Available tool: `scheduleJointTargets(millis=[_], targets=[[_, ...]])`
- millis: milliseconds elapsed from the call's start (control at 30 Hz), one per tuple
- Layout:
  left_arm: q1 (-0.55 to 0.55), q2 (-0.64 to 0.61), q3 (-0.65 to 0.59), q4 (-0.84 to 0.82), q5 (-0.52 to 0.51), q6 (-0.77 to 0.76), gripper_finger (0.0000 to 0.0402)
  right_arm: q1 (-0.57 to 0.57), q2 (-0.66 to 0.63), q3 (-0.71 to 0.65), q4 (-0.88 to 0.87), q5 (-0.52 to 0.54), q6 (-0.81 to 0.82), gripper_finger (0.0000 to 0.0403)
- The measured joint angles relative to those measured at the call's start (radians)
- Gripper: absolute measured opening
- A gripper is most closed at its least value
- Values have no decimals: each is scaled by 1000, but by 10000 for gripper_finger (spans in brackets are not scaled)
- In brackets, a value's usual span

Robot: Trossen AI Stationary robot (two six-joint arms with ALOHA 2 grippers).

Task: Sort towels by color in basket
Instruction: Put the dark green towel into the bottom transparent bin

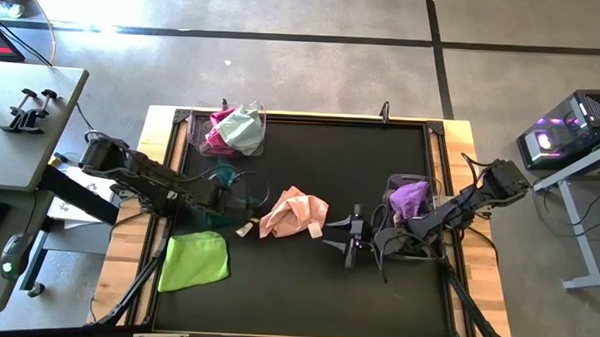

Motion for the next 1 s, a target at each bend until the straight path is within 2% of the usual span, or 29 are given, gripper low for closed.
scheduleJointTargets(millis=[167,367,667,800,1000], targets=[[0,-5,1,73,9,3,5,0,0,0,0,0,6,217],[-1,-78,-3,28,8,28,1,0,0,0,1,4,12,217],[-40,-255,-3,50,-141,107,0,-8,0,0,9,12,47,217],[-68,-304,-2,71,-185,141,0,-35,0,0,10,16,47,217],[-116,-352,-1,70,-303,155,0,-83,0,0,31,5,38,217]])
